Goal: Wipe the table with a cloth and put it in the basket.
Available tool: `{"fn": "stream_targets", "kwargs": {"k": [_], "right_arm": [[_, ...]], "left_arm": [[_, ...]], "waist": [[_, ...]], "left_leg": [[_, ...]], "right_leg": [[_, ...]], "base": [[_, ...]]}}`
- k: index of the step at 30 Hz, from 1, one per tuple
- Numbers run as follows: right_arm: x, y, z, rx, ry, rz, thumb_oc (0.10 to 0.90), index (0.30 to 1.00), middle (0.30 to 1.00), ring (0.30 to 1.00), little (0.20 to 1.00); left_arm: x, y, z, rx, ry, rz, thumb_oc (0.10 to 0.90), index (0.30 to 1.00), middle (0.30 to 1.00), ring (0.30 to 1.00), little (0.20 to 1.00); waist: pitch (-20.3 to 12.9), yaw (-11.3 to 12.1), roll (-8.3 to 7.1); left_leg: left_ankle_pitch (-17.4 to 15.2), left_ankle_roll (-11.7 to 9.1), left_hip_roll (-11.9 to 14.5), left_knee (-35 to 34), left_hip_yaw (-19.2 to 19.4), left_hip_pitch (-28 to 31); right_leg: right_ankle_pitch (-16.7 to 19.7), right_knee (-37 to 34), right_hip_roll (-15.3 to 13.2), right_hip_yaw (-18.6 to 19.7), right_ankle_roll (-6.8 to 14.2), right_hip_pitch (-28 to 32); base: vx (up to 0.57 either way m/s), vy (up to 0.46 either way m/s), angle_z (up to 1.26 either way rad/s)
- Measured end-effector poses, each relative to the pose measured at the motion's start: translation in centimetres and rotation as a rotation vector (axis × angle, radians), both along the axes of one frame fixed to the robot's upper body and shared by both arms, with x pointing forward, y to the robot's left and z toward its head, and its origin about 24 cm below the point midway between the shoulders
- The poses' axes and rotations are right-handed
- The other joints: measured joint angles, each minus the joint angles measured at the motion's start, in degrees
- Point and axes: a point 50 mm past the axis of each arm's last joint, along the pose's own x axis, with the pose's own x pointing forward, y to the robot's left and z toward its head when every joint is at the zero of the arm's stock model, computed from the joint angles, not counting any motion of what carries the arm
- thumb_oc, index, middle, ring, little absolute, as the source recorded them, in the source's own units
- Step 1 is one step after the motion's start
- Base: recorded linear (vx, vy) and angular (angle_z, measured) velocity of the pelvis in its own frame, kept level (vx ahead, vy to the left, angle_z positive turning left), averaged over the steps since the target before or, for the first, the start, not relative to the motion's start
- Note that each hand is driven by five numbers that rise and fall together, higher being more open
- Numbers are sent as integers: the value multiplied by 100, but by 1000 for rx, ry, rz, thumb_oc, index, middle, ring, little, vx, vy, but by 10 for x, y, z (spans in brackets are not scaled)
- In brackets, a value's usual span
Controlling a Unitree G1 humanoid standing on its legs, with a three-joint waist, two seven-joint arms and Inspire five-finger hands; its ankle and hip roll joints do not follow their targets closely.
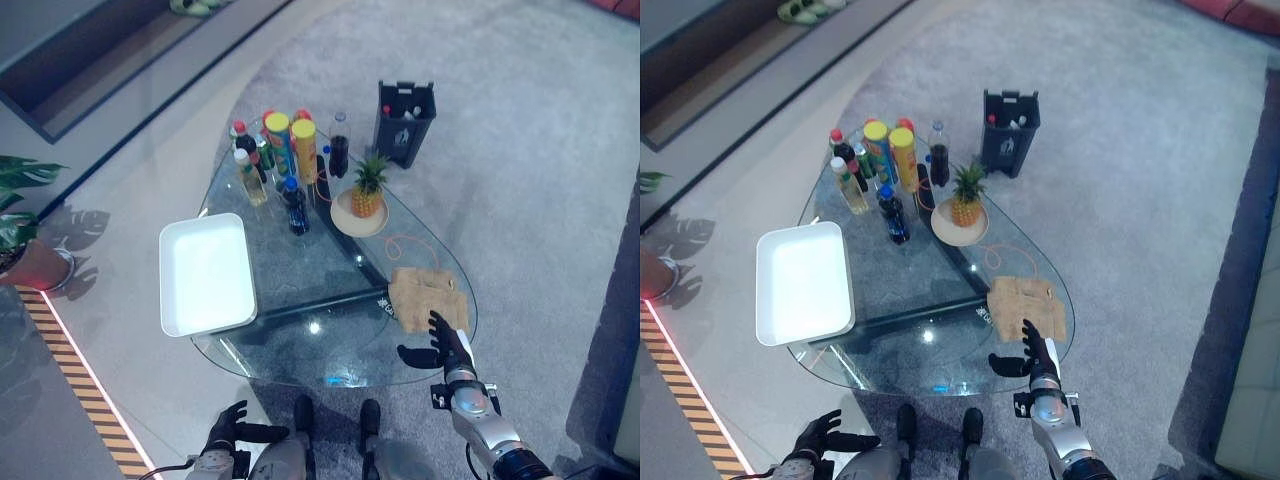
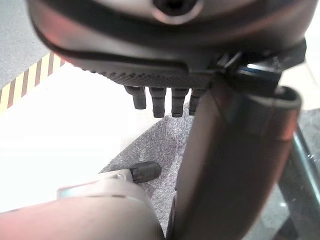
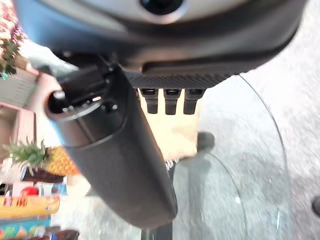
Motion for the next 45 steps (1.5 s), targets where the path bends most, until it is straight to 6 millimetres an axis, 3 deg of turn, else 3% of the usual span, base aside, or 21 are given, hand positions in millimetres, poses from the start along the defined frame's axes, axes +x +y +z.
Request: {"fn": "stream_targets", "kwargs": {"k": [6, 10, 13, 22, 26, 34, 45], "right_arm": [[40, -15, 55, -176, -228, -105, 800, 900, 900, 900, 900], [63, -22, 90, -236, -333, -187, 800, 900, 900, 900, 900], [72, -20, 104, -251, -371, -220, 800, 900, 900, 900, 900], [95, -19, 148, -289, -484, -322, 800, 900, 900, 900, 900], [99, -21, 151, -302, -473, -334, 800, 900, 900, 900, 900], [108, -17, 171, -263, -519, -340, 800, 900, 900, 900, 900], [120, -41, 200, -246, -533, -430, 800, 900, 900, 900, 900]], "left_arm": [[47, -7, 23, 4, -162, -59, 800, 900, 900, 900, 900], [73, -12, 39, 20, -244, -102, 800, 900, 900, 900, 900], [81, -16, 44, 20, -271, -121, 800, 900, 900, 900, 900], [95, -21, 56, 11, -331, -112, 800, 900, 900, 900, 900], [99, -24, 59, 15, -345, -118, 800, 900, 900, 900, 900], [106, -32, 67, 9, -388, -140, 800, 900, 900, 900, 900], [118, -40, 81, -18, -461, -125, 800, 900, 900, 900, 900]], "waist": [[688, -4, 80], [874, -5, 183], [936, 25, 245], [937, 181, 262], [940, 304, 268], [939, 331, 268], [939, 479, 268]], "left_leg": [[0, 1, 3, 337, 10, -558], [0, 2, 6, 626, 7, -1076], [10, 16, -10, 689, 3, -1180], [202, 94, -107, 976, 5, -2297], [245, 94, -124, 975, -3, -2489], [298, 126, -168, 1088, -22, -2954], [319, 145, -205, 1247, -76, -3432]], "right_leg": [[9, 344, -25, -5, 0, -568], [-5, 725, -60, 1, 10, -1139], [-66, 929, -91, 12, -11, -1313], [-271, 1928, -258, 117, -46, -2759], [-274, 2050, -285, 118, -51, -3005], [-279, 2209, -342, 113, -55, -3471], [-290, 2385, -392, 89, -56, -3934]], "base": [[-85, 36, -2], [-49, 47, -2], [-70, 44, -1], [-32, 43, 2], [9, 33, 3], [31, 40, 3], [32, 8, 3]]}}
